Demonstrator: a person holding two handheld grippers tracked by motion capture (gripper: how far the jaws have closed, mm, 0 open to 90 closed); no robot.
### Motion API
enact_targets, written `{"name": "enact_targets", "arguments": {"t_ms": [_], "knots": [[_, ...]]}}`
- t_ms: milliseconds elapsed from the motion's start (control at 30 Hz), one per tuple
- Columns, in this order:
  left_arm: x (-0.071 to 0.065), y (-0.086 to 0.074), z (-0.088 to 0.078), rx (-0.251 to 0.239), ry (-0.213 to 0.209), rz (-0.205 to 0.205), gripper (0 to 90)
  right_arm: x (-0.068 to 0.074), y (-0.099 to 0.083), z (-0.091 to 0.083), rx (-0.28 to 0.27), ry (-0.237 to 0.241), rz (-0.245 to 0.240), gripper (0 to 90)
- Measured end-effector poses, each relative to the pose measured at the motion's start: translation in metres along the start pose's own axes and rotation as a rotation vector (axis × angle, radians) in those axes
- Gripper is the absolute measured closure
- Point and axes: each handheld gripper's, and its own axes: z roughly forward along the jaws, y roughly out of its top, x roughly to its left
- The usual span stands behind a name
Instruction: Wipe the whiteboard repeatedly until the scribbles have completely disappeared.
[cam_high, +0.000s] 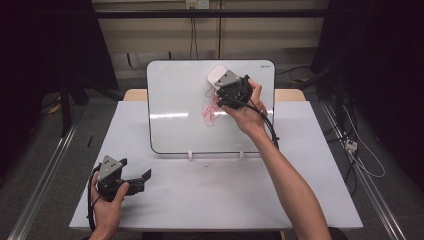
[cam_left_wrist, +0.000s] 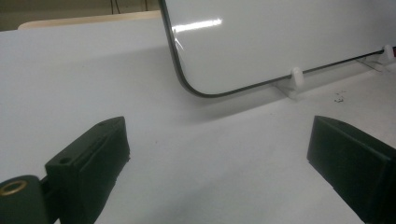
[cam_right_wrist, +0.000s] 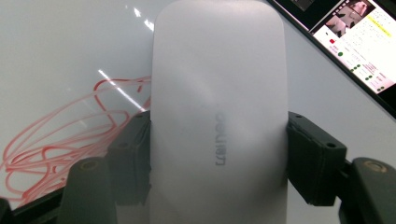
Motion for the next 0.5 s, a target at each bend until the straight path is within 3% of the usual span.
{"name": "enact_targets", "arguments": {"t_ms": [500], "knots": [[0.0,0.0,-0.001,-0.006,-0.002,0.004,5.6,0.018,-0.002,0.0,0.001,0.015,-0.033,31.4]]}}
